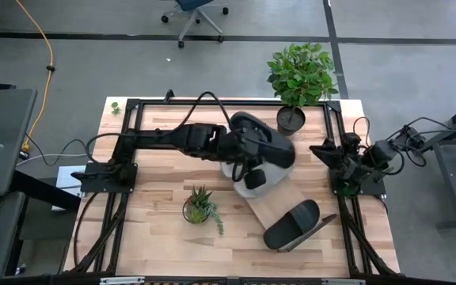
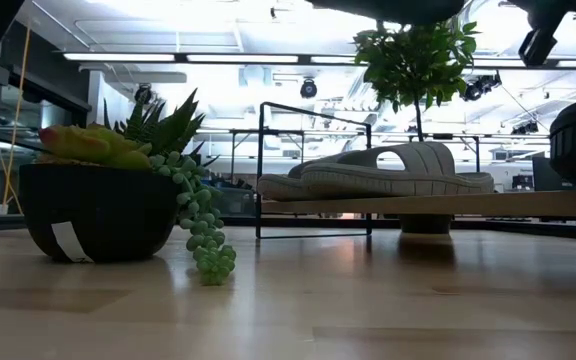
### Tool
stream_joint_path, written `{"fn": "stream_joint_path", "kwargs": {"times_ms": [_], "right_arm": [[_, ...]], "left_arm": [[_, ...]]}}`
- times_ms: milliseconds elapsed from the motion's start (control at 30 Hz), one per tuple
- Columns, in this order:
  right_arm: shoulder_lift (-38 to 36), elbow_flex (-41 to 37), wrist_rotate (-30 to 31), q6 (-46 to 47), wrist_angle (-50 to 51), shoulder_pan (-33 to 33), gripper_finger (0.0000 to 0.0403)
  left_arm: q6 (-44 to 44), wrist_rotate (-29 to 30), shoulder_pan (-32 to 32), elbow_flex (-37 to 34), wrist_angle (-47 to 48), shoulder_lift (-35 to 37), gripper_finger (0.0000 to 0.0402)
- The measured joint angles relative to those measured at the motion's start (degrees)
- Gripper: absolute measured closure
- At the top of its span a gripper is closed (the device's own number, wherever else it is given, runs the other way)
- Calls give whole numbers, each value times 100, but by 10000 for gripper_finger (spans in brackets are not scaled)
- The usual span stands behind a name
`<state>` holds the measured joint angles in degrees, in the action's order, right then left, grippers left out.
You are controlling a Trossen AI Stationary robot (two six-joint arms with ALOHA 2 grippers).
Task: Pick and place slides into the shelf
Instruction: Put the black slide on the shelf
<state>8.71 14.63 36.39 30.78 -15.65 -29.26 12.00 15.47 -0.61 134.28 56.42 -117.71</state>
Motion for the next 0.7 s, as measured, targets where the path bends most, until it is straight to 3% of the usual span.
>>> {"fn": "stream_joint_path", "kwargs": {"times_ms": [300,467,700], "right_arm": [[65,0,406,-963,-910,0,168],[163,0,699,-1046,-897,0,156],[354,0,936,-1179,-932,2,156]], "left_arm": [[-178,-291,420,0,-1044,0,397],[-229,-659,616,0,-1344,-2,397],[-277,-685,635,0,-1458,-4,397]]}}
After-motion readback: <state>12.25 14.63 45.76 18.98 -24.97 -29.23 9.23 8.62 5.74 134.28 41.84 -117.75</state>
